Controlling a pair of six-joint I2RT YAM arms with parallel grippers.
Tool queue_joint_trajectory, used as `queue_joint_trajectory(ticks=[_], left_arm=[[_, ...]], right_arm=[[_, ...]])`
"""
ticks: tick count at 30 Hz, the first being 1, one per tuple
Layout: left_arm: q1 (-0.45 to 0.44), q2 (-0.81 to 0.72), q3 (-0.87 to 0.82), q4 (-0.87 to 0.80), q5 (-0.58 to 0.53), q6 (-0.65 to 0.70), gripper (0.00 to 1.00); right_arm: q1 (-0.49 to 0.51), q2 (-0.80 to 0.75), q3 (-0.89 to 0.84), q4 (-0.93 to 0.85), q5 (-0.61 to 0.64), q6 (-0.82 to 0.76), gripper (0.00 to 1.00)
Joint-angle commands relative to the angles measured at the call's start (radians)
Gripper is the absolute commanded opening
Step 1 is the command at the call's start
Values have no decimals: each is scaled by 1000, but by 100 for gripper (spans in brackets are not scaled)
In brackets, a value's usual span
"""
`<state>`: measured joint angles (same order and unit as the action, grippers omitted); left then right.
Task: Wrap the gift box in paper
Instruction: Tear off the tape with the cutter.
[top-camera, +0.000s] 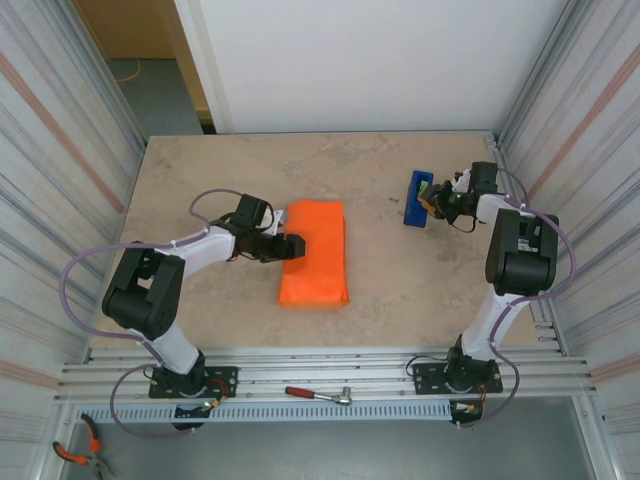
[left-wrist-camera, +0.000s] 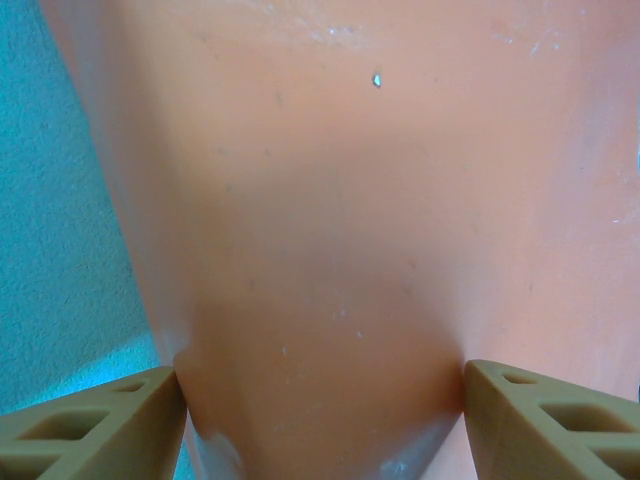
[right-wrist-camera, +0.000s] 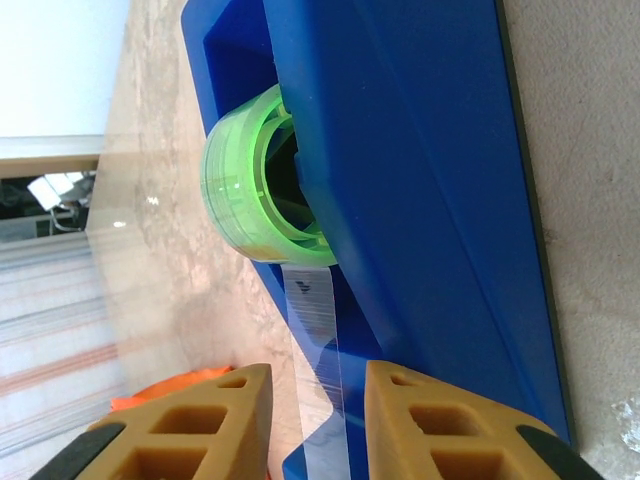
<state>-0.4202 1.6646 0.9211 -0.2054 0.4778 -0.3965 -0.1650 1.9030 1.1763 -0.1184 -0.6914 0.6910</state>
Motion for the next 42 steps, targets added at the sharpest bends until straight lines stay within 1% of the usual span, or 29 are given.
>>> queue_joint_trajectory(ticks=[1,4,5,6,7,15,29,37,42], left_arm=[[-9,81,-28,-60,-155,26,71],[-9,80,-30,-60,-156,25,71],[-11,80,-30,-61,-157,26,71],[-11,80,-30,-60,-157,26,71],[-11,80,-31,-60,-158,25,71],[-15,80,-35,-62,-161,25,71],[-24,82,-35,-68,-168,28,71],[-28,81,-34,-70,-172,30,71],[-31,84,-33,-72,-171,30,70]], right_arm=[[-6,20,0,18,-34,-9,24],[-9,15,-6,32,-44,5,15],[-10,13,-10,39,-48,12,7],[-11,9,-13,48,-56,21,1],[-12,3,-18,57,-61,30,0],[-13,-100,-87,118,-77,94,0],[-13,-247,-219,114,-79,123,0],[-7,-267,-290,130,-74,125,0],[-6,-236,-326,161,-64,128,0]])
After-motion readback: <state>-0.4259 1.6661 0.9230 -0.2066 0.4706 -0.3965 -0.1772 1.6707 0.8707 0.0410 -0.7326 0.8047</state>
